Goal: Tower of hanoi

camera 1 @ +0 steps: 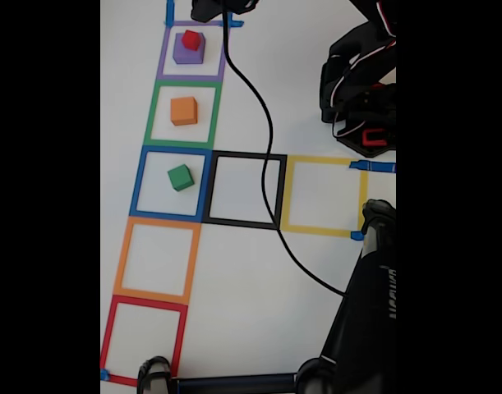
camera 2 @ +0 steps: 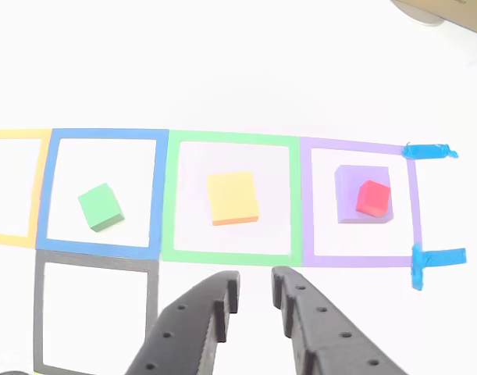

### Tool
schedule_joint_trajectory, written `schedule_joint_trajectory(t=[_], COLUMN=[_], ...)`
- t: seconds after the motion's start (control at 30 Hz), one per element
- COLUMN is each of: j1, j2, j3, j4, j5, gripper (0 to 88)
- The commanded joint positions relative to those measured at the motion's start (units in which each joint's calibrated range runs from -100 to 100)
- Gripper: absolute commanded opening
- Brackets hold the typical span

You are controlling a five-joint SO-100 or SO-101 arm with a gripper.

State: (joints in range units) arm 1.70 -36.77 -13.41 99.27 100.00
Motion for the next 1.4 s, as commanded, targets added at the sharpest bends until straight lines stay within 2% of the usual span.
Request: schedule_joint_trajectory(t=[0.0,0.27,0.6,0.77,0.87,1.0,1.1,1.37], j1=[-5.4,-15.0,-26.1,-27.6,-26.2,-25.2,-24.9,-23.9], j2=[-0.8,-1.2,-7.4,-10.3,-10.8,-11.0,-11.2,-7.7], j3=[-2.0,5.9,26.9,40.3,48.6,59.0,68.3,88.9], j4=[0.5,-1.9,-17.2,-27.4,-35.1,-47.9,-61.6,-97.3], j5=[0.0,0.0,0.0,0.0,0.0,0.0,0.0,0.0], gripper=[0.0,0.0,0.0,0.4,6.5,20.5,27.0,31.6])
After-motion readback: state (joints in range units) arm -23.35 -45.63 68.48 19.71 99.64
